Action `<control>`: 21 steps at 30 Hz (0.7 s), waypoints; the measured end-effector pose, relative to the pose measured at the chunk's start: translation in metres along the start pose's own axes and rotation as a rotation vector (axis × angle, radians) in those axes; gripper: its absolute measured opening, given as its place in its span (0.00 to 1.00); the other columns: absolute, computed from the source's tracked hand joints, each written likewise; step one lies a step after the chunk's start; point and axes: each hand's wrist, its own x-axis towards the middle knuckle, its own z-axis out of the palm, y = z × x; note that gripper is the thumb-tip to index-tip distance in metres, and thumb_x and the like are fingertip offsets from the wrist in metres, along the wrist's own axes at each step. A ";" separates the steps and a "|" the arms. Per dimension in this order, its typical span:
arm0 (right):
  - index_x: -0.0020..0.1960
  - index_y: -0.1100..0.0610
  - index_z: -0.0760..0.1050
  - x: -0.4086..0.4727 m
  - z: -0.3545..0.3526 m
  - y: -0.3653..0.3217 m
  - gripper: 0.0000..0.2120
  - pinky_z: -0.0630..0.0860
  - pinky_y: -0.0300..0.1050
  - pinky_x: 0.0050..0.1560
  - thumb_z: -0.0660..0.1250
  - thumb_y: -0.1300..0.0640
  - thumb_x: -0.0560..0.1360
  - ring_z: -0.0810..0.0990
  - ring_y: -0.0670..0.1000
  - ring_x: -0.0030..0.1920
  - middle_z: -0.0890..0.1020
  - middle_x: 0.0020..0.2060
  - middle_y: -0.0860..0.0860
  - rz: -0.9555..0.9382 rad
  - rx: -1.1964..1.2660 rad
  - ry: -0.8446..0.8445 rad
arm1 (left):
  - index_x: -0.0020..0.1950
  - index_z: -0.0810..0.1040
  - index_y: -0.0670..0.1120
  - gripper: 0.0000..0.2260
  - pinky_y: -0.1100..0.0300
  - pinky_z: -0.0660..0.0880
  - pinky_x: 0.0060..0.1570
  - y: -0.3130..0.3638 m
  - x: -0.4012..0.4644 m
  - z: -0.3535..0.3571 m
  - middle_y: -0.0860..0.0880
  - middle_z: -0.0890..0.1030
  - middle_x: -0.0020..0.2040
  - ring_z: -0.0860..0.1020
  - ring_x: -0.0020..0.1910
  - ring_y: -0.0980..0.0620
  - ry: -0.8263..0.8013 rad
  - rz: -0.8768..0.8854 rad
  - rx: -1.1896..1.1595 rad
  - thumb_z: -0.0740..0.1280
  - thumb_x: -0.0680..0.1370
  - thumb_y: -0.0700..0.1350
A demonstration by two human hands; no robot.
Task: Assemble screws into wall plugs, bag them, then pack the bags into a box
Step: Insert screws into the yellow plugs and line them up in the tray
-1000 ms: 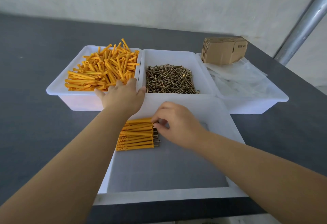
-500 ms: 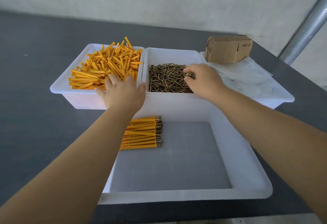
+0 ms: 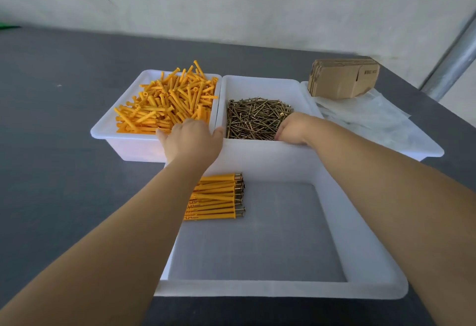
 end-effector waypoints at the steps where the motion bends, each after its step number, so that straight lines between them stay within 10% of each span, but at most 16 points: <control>1: 0.65 0.59 0.77 0.001 0.000 -0.002 0.16 0.73 0.50 0.65 0.64 0.56 0.79 0.76 0.58 0.64 0.79 0.63 0.57 0.017 -0.053 0.003 | 0.45 0.80 0.49 0.18 0.33 0.55 0.71 -0.001 0.000 0.001 0.50 0.78 0.46 0.76 0.56 0.43 0.054 -0.001 -0.047 0.57 0.80 0.59; 5: 0.58 0.62 0.78 0.006 0.000 -0.006 0.13 0.76 0.45 0.47 0.60 0.60 0.79 0.79 0.57 0.50 0.80 0.50 0.55 -0.031 -0.214 0.112 | 0.52 0.83 0.49 0.08 0.55 0.76 0.51 -0.007 -0.001 0.000 0.50 0.83 0.52 0.80 0.50 0.49 0.388 0.062 -0.464 0.68 0.78 0.50; 10: 0.34 0.58 0.69 -0.014 0.005 0.001 0.11 0.62 0.40 0.29 0.62 0.69 0.73 0.68 0.52 0.31 0.71 0.32 0.52 0.026 -0.251 0.424 | 0.49 0.76 0.50 0.09 0.65 0.77 0.33 -0.003 -0.006 -0.008 0.57 0.80 0.40 0.79 0.36 0.63 0.448 0.038 -0.851 0.74 0.74 0.43; 15: 0.62 0.54 0.70 -0.049 0.003 0.011 0.15 0.74 0.42 0.33 0.56 0.66 0.79 0.84 0.55 0.36 0.82 0.40 0.54 -0.194 0.506 0.483 | 0.74 0.63 0.52 0.30 0.61 0.77 0.41 0.009 -0.015 -0.012 0.51 0.79 0.47 0.80 0.40 0.56 0.253 0.313 -0.912 0.58 0.76 0.29; 18: 0.78 0.47 0.56 -0.077 0.010 0.011 0.30 0.79 0.41 0.32 0.56 0.68 0.81 0.87 0.54 0.35 0.82 0.44 0.54 -0.307 0.972 0.267 | 0.70 0.71 0.50 0.26 0.52 0.74 0.46 0.018 -0.024 -0.017 0.48 0.76 0.41 0.74 0.40 0.51 0.092 0.470 -0.885 0.54 0.75 0.32; 21: 0.74 0.50 0.64 -0.092 0.029 0.006 0.25 0.83 0.46 0.38 0.57 0.69 0.81 0.87 0.53 0.37 0.79 0.43 0.53 -0.369 1.028 0.279 | 0.58 0.77 0.50 0.15 0.53 0.71 0.42 0.022 -0.033 -0.019 0.49 0.75 0.37 0.73 0.39 0.51 -0.123 0.527 -0.795 0.55 0.77 0.47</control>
